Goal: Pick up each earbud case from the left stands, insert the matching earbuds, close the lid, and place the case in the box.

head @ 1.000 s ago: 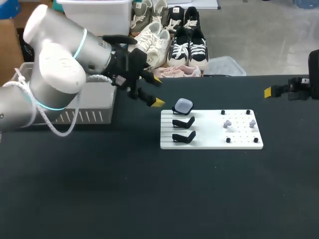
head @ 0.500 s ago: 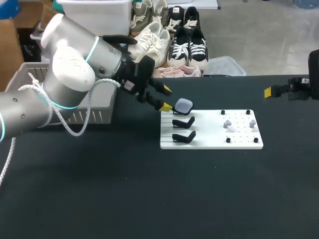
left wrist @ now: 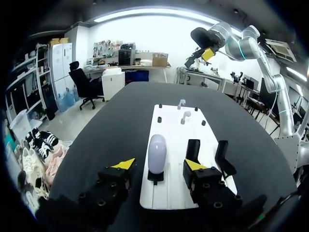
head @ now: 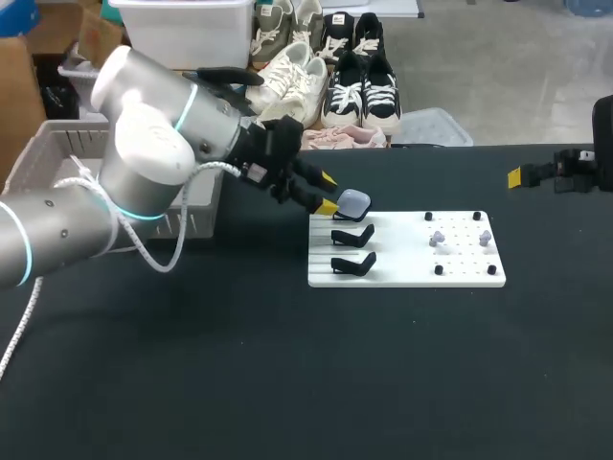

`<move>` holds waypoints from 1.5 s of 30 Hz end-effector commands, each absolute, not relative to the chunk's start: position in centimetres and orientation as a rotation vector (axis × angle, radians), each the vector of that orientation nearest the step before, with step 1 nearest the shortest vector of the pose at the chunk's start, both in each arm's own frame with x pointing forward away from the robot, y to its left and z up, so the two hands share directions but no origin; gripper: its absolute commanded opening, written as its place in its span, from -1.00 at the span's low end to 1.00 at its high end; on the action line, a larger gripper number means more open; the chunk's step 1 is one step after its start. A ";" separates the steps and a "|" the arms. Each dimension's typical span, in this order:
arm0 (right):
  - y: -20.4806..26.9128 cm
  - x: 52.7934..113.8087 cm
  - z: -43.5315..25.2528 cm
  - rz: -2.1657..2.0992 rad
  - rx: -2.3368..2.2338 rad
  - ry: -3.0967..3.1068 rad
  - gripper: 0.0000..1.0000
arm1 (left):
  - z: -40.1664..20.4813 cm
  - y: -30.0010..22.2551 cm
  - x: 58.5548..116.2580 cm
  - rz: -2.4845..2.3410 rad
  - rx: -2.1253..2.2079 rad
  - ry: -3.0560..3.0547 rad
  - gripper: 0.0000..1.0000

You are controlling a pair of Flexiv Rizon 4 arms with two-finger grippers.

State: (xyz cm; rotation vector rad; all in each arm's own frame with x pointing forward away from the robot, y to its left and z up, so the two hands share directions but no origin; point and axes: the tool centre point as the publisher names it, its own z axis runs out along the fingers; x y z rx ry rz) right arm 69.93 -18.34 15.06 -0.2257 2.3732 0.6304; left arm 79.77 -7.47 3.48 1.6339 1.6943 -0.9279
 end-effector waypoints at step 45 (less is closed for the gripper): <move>-18.5 70.0 15.0 0.636 -0.230 2.372 1.00 | 1.4 -9.8 80.4 -0.945 1.611 1.636 -0.04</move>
